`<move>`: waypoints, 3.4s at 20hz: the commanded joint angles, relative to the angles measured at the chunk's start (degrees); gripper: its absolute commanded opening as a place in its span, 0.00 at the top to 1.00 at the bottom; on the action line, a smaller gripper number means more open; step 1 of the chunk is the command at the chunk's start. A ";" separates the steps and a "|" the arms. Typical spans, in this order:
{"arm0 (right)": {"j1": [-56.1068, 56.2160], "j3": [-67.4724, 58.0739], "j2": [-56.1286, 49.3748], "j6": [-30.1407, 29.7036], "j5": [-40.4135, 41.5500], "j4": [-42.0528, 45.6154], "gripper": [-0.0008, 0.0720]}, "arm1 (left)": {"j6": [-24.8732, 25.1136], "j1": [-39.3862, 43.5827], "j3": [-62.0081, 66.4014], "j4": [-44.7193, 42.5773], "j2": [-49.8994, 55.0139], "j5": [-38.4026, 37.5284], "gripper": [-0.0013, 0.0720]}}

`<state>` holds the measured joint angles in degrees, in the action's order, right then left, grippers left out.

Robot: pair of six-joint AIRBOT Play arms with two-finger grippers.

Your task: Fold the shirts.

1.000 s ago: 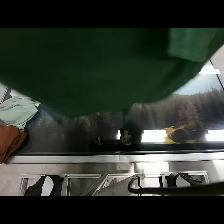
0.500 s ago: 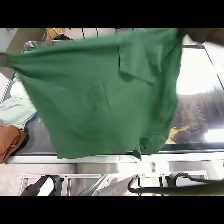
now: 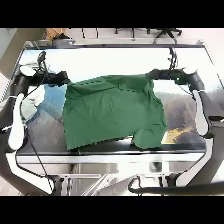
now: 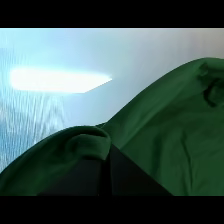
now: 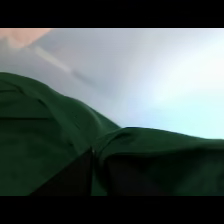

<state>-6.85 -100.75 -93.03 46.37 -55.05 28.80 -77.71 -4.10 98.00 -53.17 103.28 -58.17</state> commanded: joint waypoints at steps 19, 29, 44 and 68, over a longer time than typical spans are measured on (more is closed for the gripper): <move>-24.63 1.44 4.98 9.38 -34.14 11.13 0.49 | -4.09 -9.75 -62.40 -6.78 -30.45 -15.89 0.08; -24.41 2.54 4.98 8.94 -33.92 11.13 0.49 | 2.36 -9.64 -66.93 4.59 -35.01 -2.97 0.63; -24.39 33.70 9.49 8.94 -31.71 20.55 0.58 | 6.78 -9.64 -46.88 -2.25 -21.33 -9.09 0.95; -13.84 2.54 61.33 4.15 -5.57 1.68 0.96 | 9.86 -35.50 -1.44 27.45 -63.10 -11.96 0.95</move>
<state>-20.64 -90.83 -39.22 50.72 -69.63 27.24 -68.84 -32.21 87.61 -29.08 46.06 -71.88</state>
